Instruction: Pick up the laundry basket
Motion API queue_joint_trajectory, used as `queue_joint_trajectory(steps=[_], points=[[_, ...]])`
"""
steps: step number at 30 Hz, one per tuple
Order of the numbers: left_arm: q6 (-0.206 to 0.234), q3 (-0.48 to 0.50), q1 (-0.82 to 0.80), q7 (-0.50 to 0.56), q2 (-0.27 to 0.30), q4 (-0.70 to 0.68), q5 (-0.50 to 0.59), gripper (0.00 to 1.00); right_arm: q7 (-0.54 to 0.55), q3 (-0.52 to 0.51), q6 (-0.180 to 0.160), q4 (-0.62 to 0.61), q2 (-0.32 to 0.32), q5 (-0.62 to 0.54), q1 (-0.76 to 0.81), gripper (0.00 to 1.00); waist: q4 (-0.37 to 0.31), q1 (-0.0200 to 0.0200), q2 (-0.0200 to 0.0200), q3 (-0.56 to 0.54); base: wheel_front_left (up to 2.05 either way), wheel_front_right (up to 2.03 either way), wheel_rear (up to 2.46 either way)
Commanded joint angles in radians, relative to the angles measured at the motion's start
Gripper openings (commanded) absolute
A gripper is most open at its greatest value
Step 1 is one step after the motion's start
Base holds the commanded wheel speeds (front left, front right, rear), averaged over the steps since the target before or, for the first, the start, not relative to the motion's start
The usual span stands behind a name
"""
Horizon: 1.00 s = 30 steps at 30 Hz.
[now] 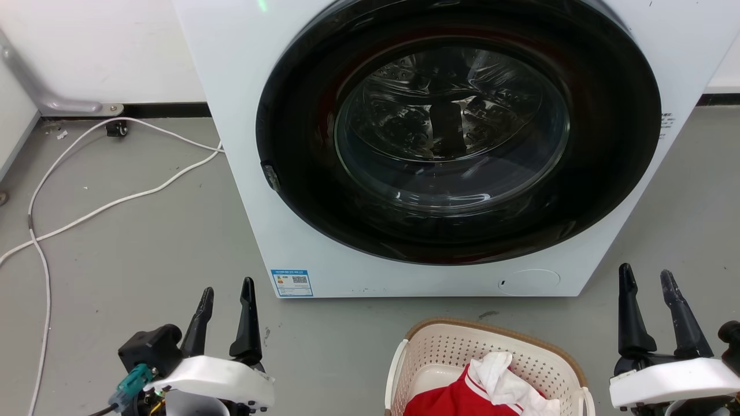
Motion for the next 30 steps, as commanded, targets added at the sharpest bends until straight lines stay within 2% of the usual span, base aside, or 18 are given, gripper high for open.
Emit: queue_joint_trajectory(steps=[1, 16, 30], points=[[0.007, -0.005, 0.003, -0.009, 0.007, -0.007, 0.030, 1.00, -0.011, 0.000, 0.000, -0.015, -0.005, -0.035, 0.005, 1.00, 0.000, -0.0001, 0.0000, 0.000, 0.00, 0.00, 0.00], [0.033, -0.038, 0.018, -0.042, 0.014, -0.018, 0.164, 1.00, -0.045, -0.007, 0.000, -0.031, -0.006, -0.159, 0.031, 1.00, -0.001, -0.0001, 0.0000, -0.002, 0.00, 0.00, 0.00], [0.038, -0.047, 0.031, -0.072, 0.007, -0.013, 0.271, 1.00, -0.073, -0.013, 0.000, -0.051, -0.007, -0.209, 0.054, 1.00, 0.001, -0.0001, 0.0000, -0.002, 0.00, 0.00, 0.00]])
